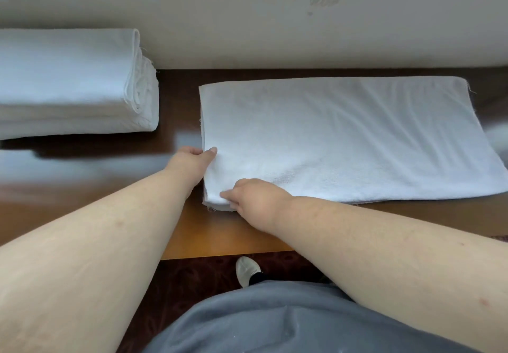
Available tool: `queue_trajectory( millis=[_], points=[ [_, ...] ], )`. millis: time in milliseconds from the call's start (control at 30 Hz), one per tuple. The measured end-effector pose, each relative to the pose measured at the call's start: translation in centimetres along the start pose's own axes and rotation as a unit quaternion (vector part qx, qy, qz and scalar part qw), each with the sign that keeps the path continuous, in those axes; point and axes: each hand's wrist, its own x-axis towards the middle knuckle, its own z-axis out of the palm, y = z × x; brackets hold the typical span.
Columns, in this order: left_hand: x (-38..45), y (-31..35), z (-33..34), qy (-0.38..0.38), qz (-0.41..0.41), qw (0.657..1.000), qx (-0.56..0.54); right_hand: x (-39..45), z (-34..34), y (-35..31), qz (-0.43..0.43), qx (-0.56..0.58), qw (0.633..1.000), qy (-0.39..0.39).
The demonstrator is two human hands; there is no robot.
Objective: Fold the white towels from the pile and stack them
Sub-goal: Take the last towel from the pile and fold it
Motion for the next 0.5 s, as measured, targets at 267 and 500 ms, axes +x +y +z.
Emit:
queue_trajectory(
  millis=[267, 500],
  points=[
    [0.8, 2.4, 0.3, -0.068, -0.018, 0.985, -0.155, -1.7, 0.7, 0.7, -0.056, 0.0, 0.993, -0.107],
    [0.9, 4.4, 0.6, -0.079, -0.041, 0.974, -0.208, -3.2, 1.2, 1.0, -0.079, 0.016, 0.992, -0.094]
  ],
)
